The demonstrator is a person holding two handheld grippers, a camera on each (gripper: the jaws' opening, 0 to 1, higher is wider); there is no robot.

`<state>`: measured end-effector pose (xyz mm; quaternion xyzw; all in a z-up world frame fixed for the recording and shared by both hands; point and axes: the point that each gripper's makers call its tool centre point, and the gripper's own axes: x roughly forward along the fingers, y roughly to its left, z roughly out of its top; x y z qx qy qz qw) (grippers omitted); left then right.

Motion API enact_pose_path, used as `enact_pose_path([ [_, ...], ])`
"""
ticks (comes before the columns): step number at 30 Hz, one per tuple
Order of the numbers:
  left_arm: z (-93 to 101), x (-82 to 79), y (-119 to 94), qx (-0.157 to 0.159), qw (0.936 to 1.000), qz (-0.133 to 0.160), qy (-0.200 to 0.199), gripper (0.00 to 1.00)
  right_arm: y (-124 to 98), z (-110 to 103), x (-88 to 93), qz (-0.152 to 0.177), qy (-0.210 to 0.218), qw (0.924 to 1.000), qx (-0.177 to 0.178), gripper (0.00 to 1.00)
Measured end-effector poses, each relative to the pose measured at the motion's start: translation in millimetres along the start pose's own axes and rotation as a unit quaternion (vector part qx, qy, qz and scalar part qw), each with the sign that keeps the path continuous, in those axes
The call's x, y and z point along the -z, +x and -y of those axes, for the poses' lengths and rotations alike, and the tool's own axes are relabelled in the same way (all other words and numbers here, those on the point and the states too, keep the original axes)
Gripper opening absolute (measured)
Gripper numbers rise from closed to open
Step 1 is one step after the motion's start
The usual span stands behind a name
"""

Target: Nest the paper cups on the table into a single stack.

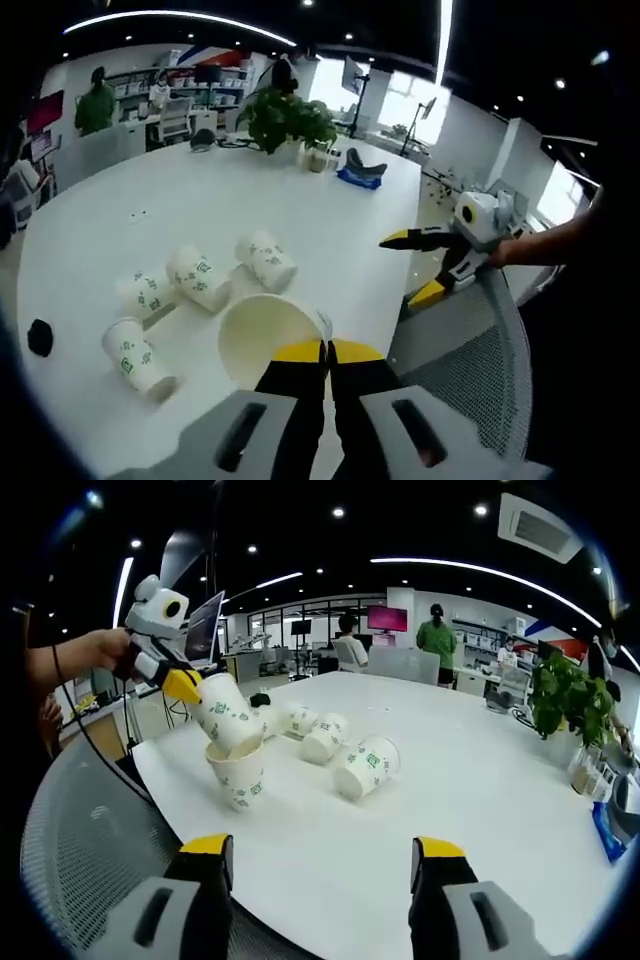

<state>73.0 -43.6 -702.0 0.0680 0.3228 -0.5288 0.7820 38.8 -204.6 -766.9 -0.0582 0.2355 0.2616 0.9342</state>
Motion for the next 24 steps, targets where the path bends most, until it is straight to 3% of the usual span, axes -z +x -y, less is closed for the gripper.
enact_pose_path([
  [8,4.2,-7.8,-5.1,-0.01,0.9989,-0.021,0.04,0.0,0.1,1.3,-0.6,0.004,0.002,1.0,0.001,0.72],
  [12,0.9,-3.9,-6.9,-0.023,0.9965,-0.049,0.063,0.0,-0.5,-0.3,-1.8,0.005,0.004,1.0,0.001,0.72],
  [24,-5.6,8.5,-3.6,-0.028,0.9909,-0.091,0.095,0.0,-1.0,-1.9,-2.5,0.005,0.0,1.0,0.0,0.72],
])
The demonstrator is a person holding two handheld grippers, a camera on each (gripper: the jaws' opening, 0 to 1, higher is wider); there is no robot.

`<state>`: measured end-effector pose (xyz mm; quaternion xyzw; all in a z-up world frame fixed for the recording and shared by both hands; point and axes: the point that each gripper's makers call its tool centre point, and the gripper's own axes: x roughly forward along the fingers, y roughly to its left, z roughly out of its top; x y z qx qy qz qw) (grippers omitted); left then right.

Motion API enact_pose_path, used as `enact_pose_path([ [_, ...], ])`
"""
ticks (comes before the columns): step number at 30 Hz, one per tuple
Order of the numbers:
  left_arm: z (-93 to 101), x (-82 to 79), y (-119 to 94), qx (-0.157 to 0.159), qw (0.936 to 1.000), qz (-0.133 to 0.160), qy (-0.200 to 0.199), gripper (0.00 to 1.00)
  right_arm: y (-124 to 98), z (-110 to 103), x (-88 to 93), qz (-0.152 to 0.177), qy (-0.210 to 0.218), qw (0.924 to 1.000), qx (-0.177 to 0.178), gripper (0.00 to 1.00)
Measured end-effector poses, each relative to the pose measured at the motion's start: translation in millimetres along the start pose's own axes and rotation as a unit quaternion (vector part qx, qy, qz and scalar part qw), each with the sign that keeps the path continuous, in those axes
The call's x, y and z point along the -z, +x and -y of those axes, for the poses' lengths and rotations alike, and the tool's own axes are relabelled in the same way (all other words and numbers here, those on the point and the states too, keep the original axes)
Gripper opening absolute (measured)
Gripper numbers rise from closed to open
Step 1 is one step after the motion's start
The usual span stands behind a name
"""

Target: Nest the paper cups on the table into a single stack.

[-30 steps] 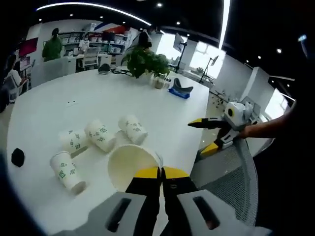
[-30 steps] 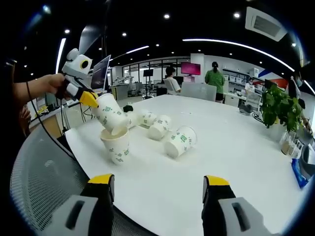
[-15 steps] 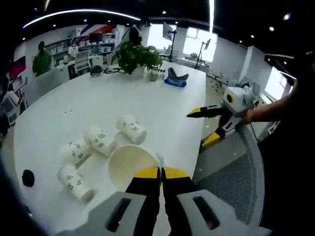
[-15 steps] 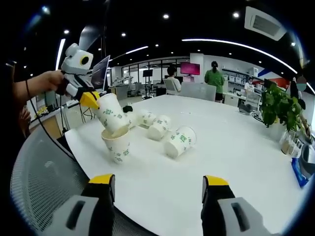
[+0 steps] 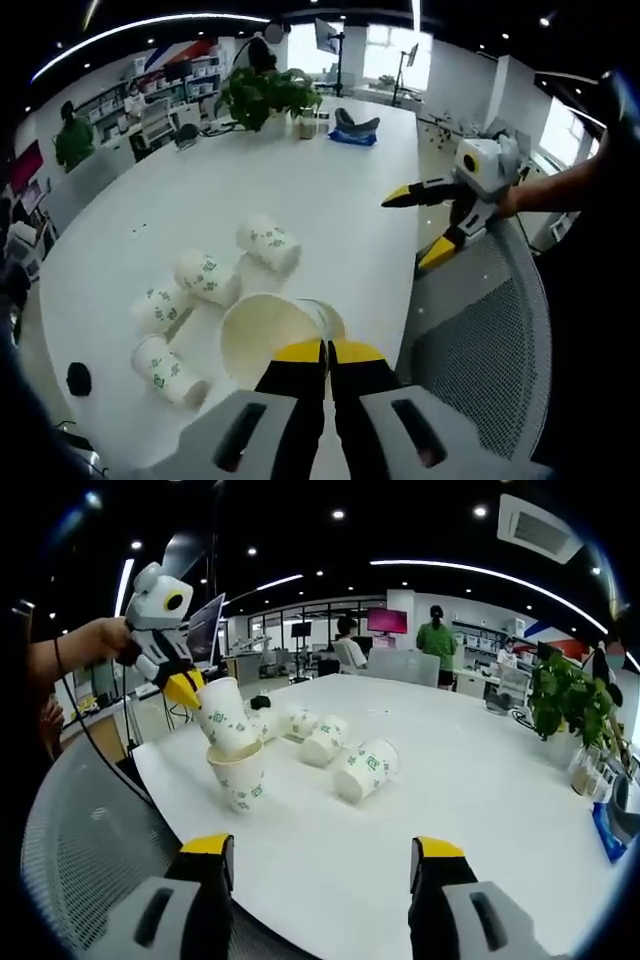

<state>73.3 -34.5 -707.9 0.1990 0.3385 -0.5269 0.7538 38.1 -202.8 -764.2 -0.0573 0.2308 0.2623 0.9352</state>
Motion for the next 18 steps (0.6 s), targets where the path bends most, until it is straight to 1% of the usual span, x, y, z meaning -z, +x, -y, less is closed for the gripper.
enact_pose_path([
  [6,-4.6,7.1,8.8,0.009,0.9998,-0.013,0.008,0.0,0.0,0.9,0.4,-0.001,0.0,1.0,0.002,0.72],
  [14,-2.5,9.7,22.4,0.032,0.9993,-0.016,-0.006,0.0,0.0,2.8,1.0,0.0,0.001,1.0,0.005,0.72],
  [18,-0.4,10.3,27.7,0.041,0.999,-0.018,-0.007,0.01,-0.2,2.4,0.3,0.0,0.003,1.0,0.006,0.72],
])
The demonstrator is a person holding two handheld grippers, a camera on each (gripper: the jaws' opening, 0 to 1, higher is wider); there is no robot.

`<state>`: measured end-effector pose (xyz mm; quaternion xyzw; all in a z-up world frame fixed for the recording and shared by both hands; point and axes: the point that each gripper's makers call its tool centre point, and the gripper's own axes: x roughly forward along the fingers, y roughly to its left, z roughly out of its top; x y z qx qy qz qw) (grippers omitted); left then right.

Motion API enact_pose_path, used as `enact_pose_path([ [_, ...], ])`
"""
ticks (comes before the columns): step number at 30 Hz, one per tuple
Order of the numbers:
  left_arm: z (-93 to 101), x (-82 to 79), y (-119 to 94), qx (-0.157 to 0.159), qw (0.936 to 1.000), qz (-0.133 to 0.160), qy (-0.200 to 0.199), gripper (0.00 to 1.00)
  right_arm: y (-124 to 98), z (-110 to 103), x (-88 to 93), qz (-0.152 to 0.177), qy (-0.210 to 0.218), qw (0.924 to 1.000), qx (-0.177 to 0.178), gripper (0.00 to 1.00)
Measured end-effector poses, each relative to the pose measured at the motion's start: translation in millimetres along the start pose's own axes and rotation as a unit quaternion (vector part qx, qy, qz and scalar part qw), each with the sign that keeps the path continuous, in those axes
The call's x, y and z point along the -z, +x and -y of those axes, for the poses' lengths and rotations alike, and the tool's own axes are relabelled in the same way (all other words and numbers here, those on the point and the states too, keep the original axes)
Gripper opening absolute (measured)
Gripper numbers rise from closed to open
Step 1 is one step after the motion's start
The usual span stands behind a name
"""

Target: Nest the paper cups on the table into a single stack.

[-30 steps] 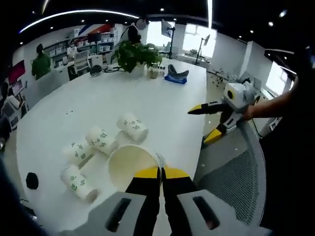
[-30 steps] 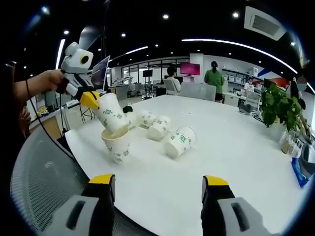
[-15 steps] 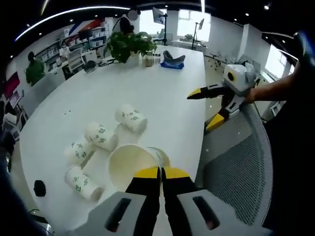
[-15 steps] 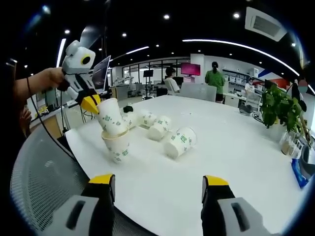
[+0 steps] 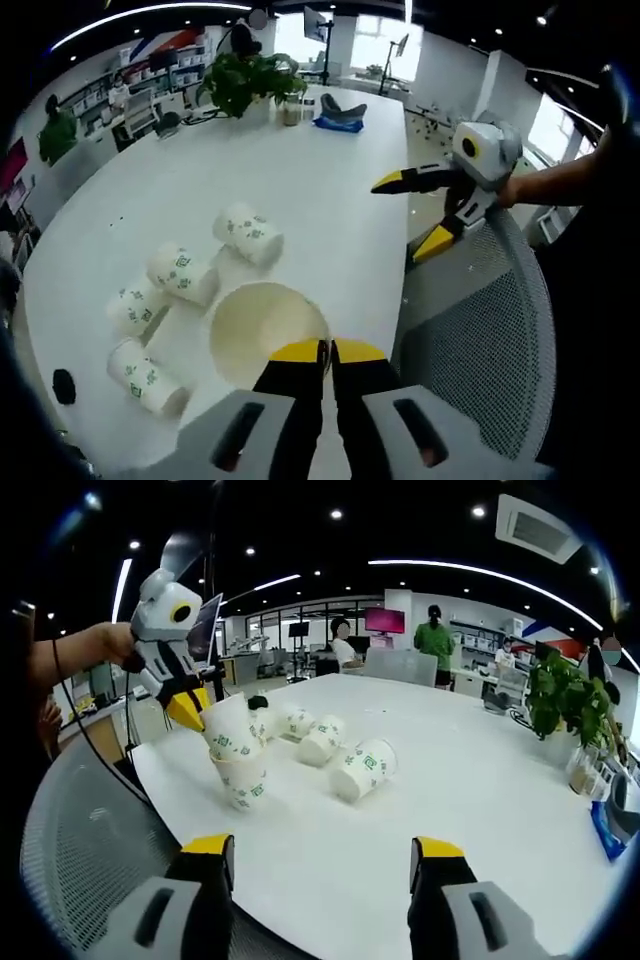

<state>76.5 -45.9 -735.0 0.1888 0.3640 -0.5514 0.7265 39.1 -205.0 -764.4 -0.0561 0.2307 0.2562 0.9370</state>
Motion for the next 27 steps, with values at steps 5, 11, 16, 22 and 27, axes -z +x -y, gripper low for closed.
enact_pose_path([
  [5,1.0,0.2,7.0,0.013,0.9999,0.003,-0.011,0.01,0.0,-0.8,-0.4,-0.001,0.0,1.0,0.0,0.71],
  [11,7.1,0.2,15.3,0.032,0.999,0.007,-0.029,0.01,0.3,-0.7,-0.2,-0.002,0.0,1.0,0.001,0.71],
  [16,12.7,2.0,24.5,0.05,0.9978,0.009,-0.044,0.01,0.8,0.7,1.3,-0.003,0.0,1.0,0.002,0.71],
  [22,16.2,6.0,34.2,0.059,0.997,0.005,-0.051,0.02,1.0,1.5,2.5,-0.006,0.0,1.0,0.003,0.7],
  [27,18.8,7.6,38.5,0.066,0.9963,0.002,-0.054,0.02,1.4,1.4,3.2,-0.009,0.0,1.0,0.002,0.69],
])
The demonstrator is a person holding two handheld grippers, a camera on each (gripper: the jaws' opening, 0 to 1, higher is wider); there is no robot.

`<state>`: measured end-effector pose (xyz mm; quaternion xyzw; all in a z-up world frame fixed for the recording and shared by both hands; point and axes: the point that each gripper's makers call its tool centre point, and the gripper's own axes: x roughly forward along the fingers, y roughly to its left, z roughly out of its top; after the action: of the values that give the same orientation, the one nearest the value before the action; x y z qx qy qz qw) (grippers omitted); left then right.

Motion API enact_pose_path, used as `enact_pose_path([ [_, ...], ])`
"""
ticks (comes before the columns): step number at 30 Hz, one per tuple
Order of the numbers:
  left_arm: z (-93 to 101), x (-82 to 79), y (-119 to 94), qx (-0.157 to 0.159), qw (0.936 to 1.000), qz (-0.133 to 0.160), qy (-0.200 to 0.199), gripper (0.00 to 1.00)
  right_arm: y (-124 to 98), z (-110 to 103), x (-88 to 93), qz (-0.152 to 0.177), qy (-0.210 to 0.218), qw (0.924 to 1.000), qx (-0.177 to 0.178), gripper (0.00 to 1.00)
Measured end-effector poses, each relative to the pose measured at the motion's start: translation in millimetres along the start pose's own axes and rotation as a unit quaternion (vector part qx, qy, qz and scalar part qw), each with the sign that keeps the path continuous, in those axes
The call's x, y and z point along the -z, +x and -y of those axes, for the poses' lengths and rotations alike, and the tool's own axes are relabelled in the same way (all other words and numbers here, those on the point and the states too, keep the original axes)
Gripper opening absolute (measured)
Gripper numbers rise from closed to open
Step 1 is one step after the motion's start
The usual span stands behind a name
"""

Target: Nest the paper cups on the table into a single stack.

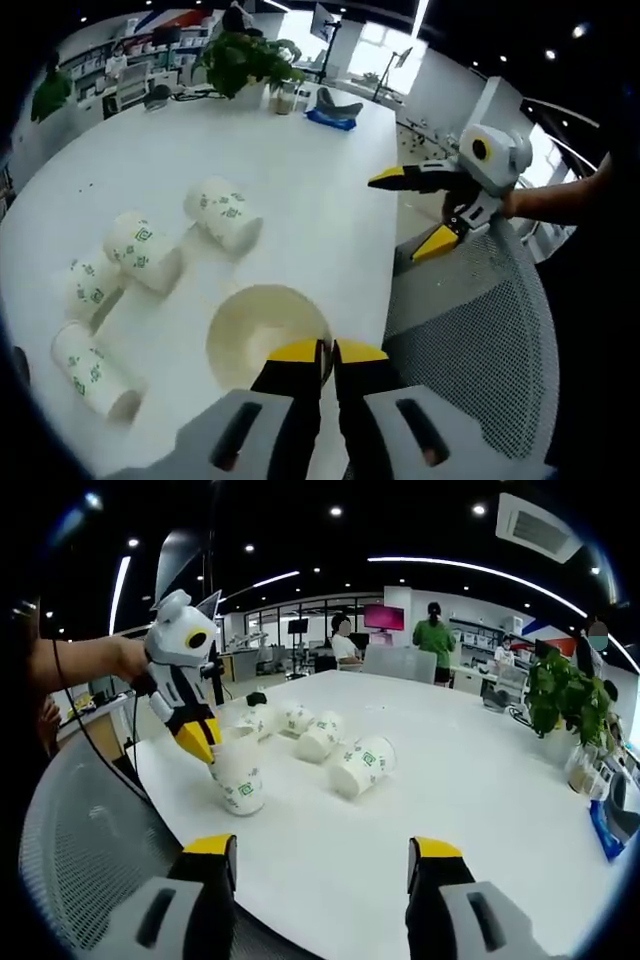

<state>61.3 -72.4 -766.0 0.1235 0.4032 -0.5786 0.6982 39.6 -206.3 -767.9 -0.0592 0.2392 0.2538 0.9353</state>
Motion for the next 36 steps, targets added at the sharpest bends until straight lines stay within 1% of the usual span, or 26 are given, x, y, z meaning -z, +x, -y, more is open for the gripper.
enact_pose_path([
  [3,-1.2,0.7,3.2,0.006,1.0,0.002,-0.005,0.02,0.1,1.2,1.5,-0.001,0.0,1.0,0.0,0.69],
  [5,1.5,-0.6,2.6,0.011,0.9999,0.004,-0.008,0.03,0.1,1.7,2.1,-0.001,0.001,1.0,0.0,0.69],
  [11,3.4,2.7,9.9,0.025,0.9996,0.005,-0.013,0.03,-0.3,1.2,1.7,-0.003,0.001,1.0,0.002,0.69],
  [13,4.8,1.7,11.7,0.026,0.9995,0.008,-0.018,0.03,-0.3,0.9,1.6,-0.003,0.002,1.0,0.002,0.68],
  [21,-0.3,0.7,13.5,0.02,0.9992,0.014,-0.031,0.03,-0.4,0.2,2.3,-0.005,0.002,1.0,0.002,0.68],
  [25,-1.4,1.2,11.2,0.012,0.9993,0.016,-0.032,0.05,-0.6,0.1,1.8,-0.003,0.002,1.0,0.002,0.68],
  [27,1.4,-1.0,8.4,0.012,0.9993,0.02,-0.028,0.05,-0.5,0.5,2.1,-0.003,0.002,1.0,0.002,0.68],
  [31,2.4,-5.9,3.1,0.01,0.9993,0.029,-0.019,0.1,-0.5,0.6,1.9,-0.002,0.003,1.0,0.002,0.67],
  [36,4.3,-10.8,-4.3,0.007,0.9993,0.035,-0.013,0.12,-0.4,1.9,2.2,-0.001,0.003,1.0,0.001,0.67],
])
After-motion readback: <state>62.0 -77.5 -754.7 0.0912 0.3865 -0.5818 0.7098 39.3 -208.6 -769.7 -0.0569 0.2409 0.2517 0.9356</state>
